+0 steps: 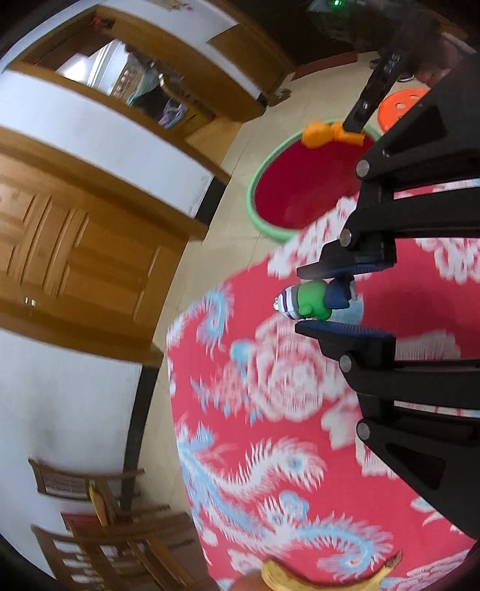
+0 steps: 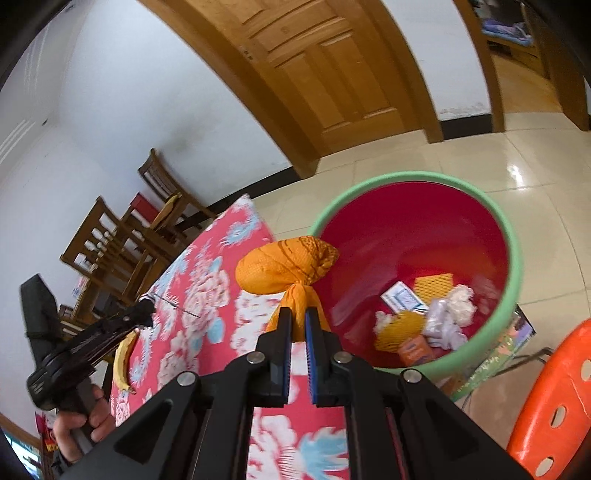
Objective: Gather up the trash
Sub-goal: 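Carry the orange toy and green figure over the bin and release both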
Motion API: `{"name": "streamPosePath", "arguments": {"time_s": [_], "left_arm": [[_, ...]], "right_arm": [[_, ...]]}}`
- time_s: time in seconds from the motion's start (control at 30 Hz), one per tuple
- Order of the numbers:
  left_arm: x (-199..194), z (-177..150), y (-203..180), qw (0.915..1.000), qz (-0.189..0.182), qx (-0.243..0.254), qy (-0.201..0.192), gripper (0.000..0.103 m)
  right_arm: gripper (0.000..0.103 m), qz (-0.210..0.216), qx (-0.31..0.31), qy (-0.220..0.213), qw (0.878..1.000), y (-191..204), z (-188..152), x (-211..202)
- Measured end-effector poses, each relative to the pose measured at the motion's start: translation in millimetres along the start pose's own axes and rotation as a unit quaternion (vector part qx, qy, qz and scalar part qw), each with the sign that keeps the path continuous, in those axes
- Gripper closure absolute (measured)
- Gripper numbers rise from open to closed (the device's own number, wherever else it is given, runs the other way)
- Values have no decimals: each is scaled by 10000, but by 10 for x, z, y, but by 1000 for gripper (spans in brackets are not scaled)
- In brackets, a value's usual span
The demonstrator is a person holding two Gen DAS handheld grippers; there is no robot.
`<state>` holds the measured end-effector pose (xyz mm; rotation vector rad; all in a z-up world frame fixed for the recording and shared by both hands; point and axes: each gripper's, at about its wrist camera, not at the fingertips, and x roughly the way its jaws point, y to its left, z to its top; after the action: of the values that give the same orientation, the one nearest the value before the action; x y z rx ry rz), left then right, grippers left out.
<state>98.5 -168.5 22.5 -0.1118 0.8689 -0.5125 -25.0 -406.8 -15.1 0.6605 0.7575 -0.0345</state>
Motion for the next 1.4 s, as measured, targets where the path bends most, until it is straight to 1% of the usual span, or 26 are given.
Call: {"name": "streamPosePath", "arguments": {"time_s": [0.23,0.33,0.47,0.57,0.77,0.97,1.17,1.2,1.27,1.4], "left_arm": [[206,-15,-466,9989,-286,334,166,81],[321,-32,-679,9974,-402,531,261,81],[485,-68,-865,9954,-511,693,420,81],[587,-88,-967,9941,-555,763,541,81],[724,-108,-1130,9914,-560,950,705,81],[877,-166,-1257,9899,-506,990,881,81],[915,-201,-1338,9888,-486,1059,933,80],[904,-203,-1343,9888,-478,1071,928,80],[877,-202,-1335,9892,-442,1072,897,67],[782,-191,-1278,9909,-318,1046,785,55]], "right_arm": [[94,-301,335,-7,9990,-360,42,-33],[92,-433,420,0,9982,-494,74,-27],[90,-577,493,71,9971,-628,115,1],[83,-624,582,108,9963,-727,125,11],[73,-546,742,87,9957,-890,133,-32],[67,-458,791,68,9958,-930,122,-81],[65,-429,784,32,9960,-942,104,-122],[65,-419,784,34,9960,-940,102,-127],[64,-416,781,29,9961,-929,100,-137],[61,-403,747,33,9964,-900,99,-152]]}}
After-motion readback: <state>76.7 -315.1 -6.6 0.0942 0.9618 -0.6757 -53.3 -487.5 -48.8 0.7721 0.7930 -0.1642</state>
